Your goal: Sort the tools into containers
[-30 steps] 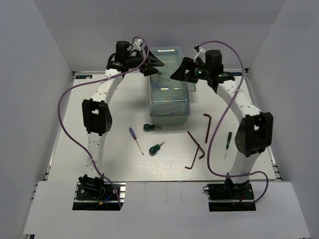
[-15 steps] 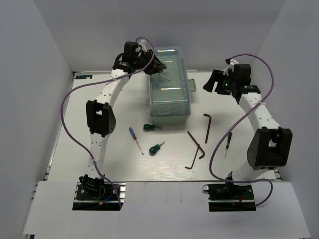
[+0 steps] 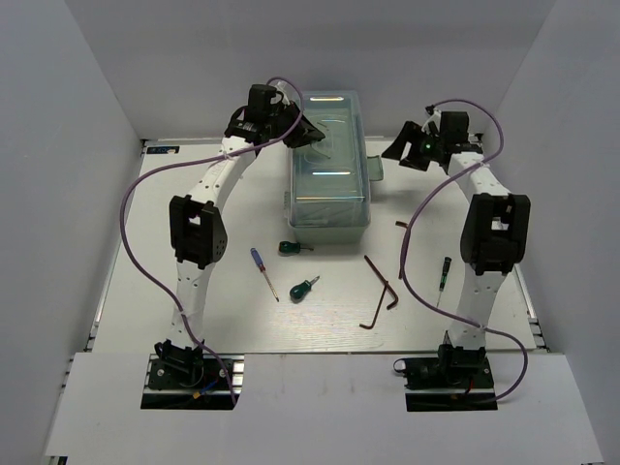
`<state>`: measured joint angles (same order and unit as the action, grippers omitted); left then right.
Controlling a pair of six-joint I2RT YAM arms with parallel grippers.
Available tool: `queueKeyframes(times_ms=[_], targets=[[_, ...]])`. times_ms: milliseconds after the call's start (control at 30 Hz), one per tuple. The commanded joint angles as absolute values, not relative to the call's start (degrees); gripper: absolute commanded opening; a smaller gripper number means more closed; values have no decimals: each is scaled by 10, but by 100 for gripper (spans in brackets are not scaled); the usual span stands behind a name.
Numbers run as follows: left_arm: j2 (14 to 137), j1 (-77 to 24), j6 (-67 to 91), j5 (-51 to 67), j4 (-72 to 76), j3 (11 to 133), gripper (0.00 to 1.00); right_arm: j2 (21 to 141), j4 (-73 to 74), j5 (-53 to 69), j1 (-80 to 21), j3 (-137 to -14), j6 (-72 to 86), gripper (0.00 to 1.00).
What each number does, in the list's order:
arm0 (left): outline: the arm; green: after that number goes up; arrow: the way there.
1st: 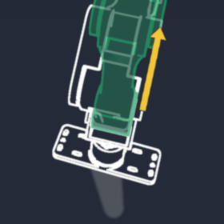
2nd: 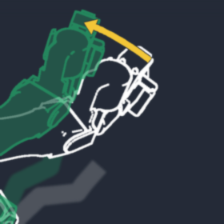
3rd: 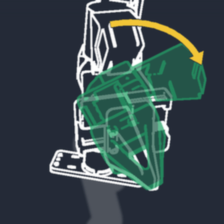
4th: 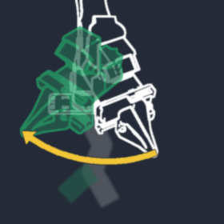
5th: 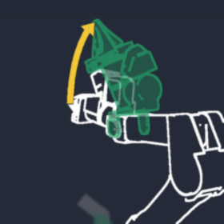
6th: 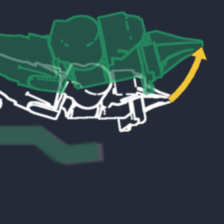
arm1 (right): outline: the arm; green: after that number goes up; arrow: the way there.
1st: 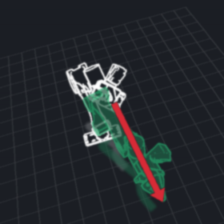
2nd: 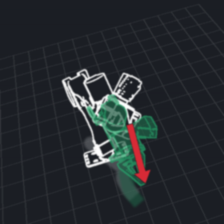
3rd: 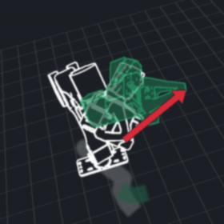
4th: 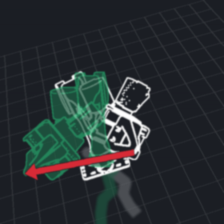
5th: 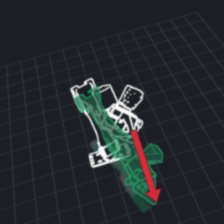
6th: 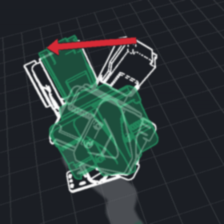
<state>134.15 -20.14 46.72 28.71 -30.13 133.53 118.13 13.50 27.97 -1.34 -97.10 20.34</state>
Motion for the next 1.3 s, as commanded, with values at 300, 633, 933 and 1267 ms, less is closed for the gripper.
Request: queueKeyframes(times_ms=[300,633,933,1267], targets=[[1359,-209,354,264,-387,1317,0,1268,105,330,-40,-1030,227,76],[1346,-209,384,270,-370,1328,0,1271,63,388,-38,-988,252,0],[1267,-165,415,215,-391,1326,0,1252,92,318,-11,-1012,213,0],[1158,-44,364,183,-420,1196,0,1240,115,289,28,-1001,181,0]])
